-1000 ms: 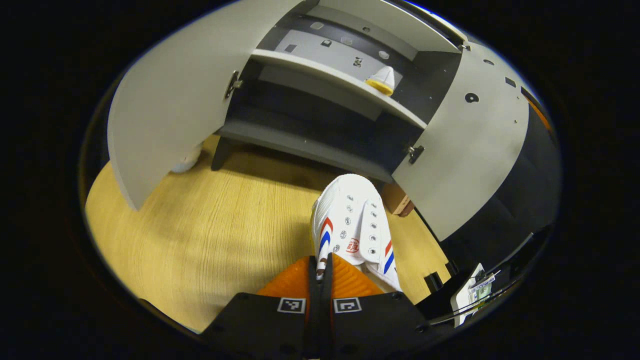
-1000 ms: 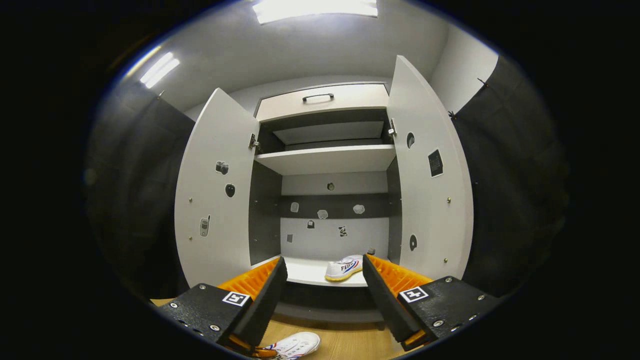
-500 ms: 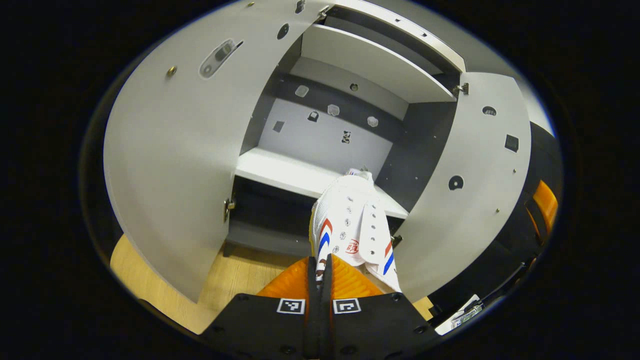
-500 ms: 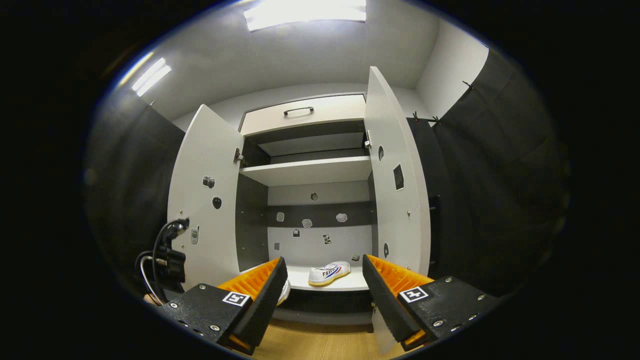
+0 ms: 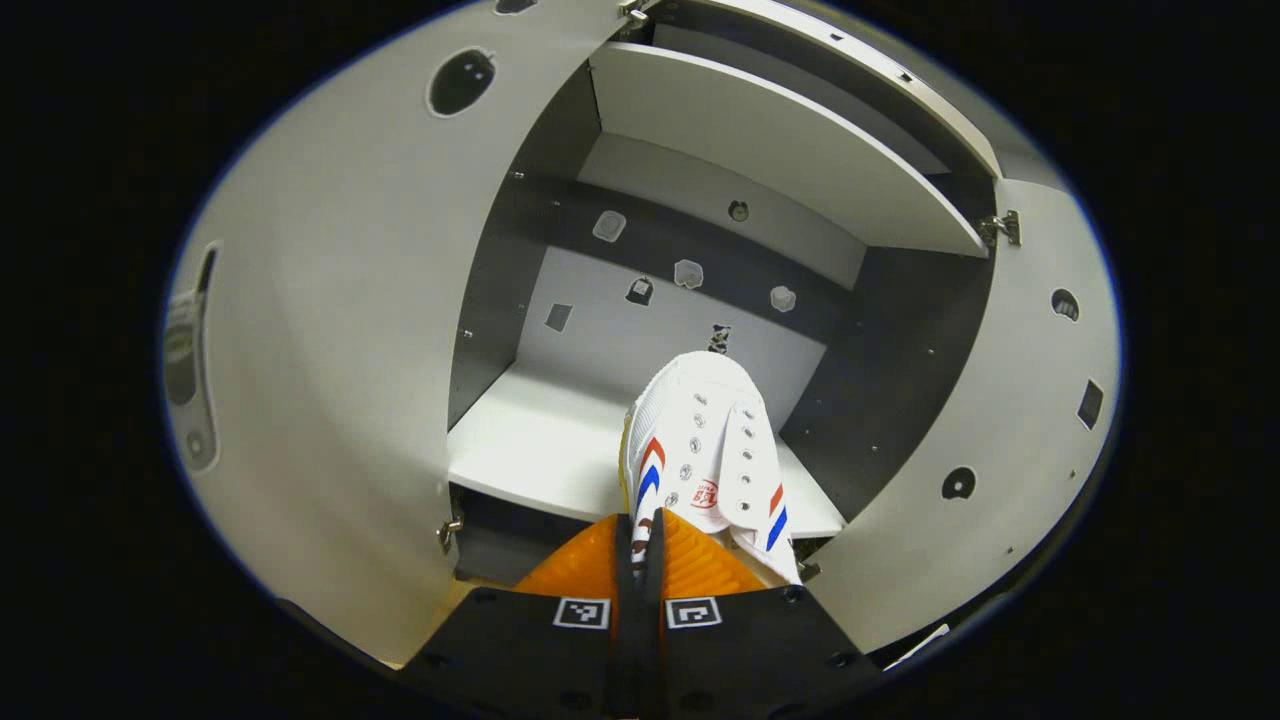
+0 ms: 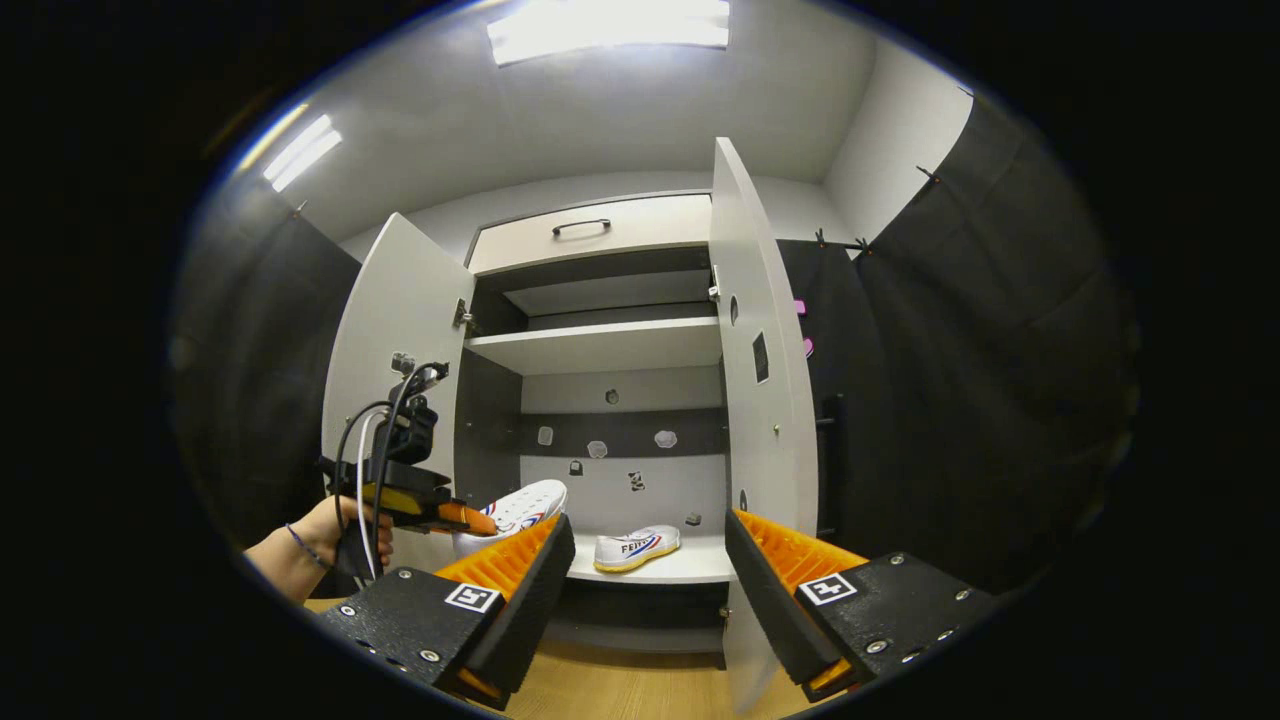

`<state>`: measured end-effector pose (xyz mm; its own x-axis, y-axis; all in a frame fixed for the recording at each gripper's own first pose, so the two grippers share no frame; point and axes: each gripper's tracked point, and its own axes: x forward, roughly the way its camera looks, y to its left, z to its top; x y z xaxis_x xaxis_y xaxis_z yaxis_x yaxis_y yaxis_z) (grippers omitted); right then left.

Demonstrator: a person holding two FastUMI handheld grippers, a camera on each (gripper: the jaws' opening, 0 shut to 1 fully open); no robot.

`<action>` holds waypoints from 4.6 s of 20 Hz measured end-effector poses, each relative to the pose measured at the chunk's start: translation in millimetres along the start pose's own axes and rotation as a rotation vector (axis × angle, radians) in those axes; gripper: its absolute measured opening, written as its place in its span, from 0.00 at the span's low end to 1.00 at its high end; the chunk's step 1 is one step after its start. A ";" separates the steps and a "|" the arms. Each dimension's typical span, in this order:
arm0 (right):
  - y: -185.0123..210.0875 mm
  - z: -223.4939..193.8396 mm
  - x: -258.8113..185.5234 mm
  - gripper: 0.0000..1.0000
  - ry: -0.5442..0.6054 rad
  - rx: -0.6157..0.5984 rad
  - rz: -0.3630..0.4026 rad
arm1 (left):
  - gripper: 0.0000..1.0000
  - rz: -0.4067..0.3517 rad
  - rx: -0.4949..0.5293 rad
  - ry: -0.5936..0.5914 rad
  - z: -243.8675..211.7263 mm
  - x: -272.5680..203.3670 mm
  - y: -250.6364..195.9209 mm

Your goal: Grab one shoe with the right hand and put it into the shoe cabinet, grab the other shoe with the left hand and put it into the shoe cabinet; then close the right door with the right hand and the left door with the left hand.

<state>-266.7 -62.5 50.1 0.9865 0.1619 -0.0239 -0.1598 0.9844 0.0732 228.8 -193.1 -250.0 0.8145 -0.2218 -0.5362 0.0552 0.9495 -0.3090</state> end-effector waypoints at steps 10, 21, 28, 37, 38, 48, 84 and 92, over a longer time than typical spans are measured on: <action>-37.1 2.7 13.5 0.93 -0.032 -0.013 -0.051 | 0.06 0.087 0.030 0.145 -4.5 140.5 10.8; -29.5 -0.9 21.5 0.93 -0.034 -0.010 -0.038 | 0.61 0.042 0.050 0.016 25.4 152.4 -2.8; -39.4 23.1 10.9 0.93 -0.064 -0.029 -0.086 | 0.97 0.009 0.315 -0.271 67.1 38.9 -56.8; -115.2 43.7 -16.6 0.93 -0.048 -0.045 -0.261 | 0.98 -0.135 0.357 -0.448 68.9 -144.1 -92.4; -122.5 42.8 -16.6 0.93 -0.043 -0.044 -0.274 | 0.97 -0.136 0.367 -0.457 63.3 -156.1 -89.6; -164.3 -18.1 28.3 0.92 0.131 -0.117 -0.362 | 0.96 -0.148 0.338 -0.473 14.9 -242.8 -7.1; 49.4 -128.7 167.2 0.92 0.249 -0.077 -0.121 | 0.96 0.030 0.250 -0.492 8.1 -307.6 168.9; 45.6 -157.0 181.0 0.92 0.280 -0.013 -0.144 | 0.96 -0.022 0.181 -0.406 -9.4 -270.8 186.6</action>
<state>-101.0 22.4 -107.4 0.9513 0.0312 -0.3068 -0.0211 0.9991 0.0362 13.0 42.1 -169.8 0.9708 -0.1714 -0.1681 0.1457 0.9771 -0.1551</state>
